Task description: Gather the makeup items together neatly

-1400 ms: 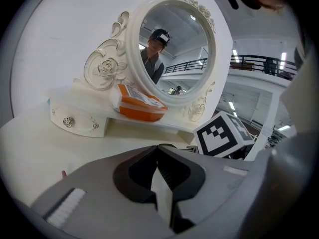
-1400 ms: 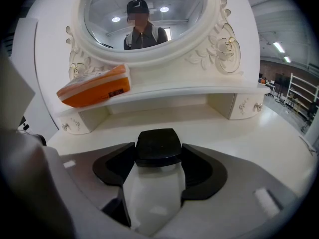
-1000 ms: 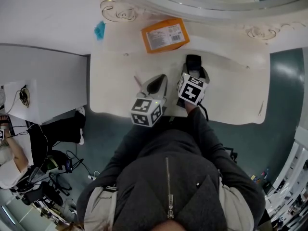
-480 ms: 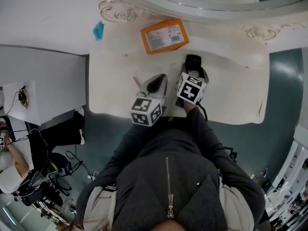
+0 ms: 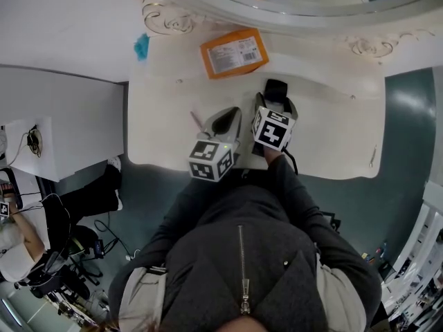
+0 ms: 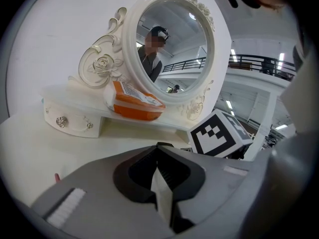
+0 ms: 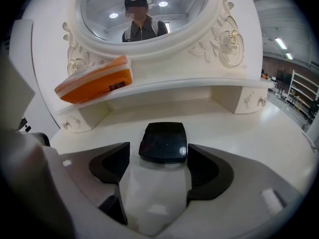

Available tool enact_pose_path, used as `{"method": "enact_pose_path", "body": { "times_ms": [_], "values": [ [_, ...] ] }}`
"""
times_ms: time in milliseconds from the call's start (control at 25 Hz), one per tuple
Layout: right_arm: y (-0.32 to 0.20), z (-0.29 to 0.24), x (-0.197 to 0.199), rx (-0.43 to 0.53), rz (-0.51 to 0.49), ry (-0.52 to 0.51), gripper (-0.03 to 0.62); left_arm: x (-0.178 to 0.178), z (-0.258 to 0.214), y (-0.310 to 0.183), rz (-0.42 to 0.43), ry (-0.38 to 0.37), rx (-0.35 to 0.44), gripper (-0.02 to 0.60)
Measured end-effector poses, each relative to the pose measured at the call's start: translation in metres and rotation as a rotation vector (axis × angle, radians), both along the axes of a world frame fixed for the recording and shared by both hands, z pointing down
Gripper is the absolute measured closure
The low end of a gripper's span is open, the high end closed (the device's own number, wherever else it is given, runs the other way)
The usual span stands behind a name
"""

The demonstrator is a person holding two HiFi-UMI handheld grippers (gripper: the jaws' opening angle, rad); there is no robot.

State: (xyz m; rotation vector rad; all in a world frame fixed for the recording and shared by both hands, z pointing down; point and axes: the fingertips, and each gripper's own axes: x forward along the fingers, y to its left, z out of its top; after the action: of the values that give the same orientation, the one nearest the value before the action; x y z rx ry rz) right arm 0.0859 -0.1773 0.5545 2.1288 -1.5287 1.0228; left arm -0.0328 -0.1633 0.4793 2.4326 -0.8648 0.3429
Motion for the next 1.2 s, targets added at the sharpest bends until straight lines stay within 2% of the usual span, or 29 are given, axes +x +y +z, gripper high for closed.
{"method": "enact_pose_path", "body": {
  "times_ms": [240, 400, 560, 640, 920, 1080, 1200],
  "values": [
    [0.004, -0.005, -0.005, 0.047, -0.046, -0.016, 0.230, 0.010, -0.003, 0.006, 0.032, 0.006, 0.009, 0.571],
    [0.007, -0.010, -0.005, 0.074, -0.076, -0.034, 0.268, 0.018, -0.007, 0.009, 0.057, 0.009, 0.024, 0.571],
    [0.014, -0.011, -0.003, 0.073, -0.110, -0.007, 0.285, 0.022, -0.009, 0.011, 0.072, 0.009, 0.042, 0.571],
    [0.018, -0.011, -0.002, 0.075, -0.114, -0.005, 0.315, 0.023, -0.010, 0.011, 0.073, 0.009, 0.049, 0.571],
    [0.034, -0.019, 0.012, 0.092, -0.090, 0.014, 0.338, 0.031, -0.013, 0.012, 0.073, 0.019, 0.053, 0.571],
    [0.045, -0.031, 0.027, 0.132, -0.067, 0.039, 0.461, 0.046, -0.016, 0.019, 0.088, 0.029, 0.060, 0.571],
    [0.055, -0.040, 0.034, 0.176, -0.088, 0.016, 0.564, 0.060, -0.019, 0.027, 0.086, 0.035, 0.066, 0.571]
  ]
}}
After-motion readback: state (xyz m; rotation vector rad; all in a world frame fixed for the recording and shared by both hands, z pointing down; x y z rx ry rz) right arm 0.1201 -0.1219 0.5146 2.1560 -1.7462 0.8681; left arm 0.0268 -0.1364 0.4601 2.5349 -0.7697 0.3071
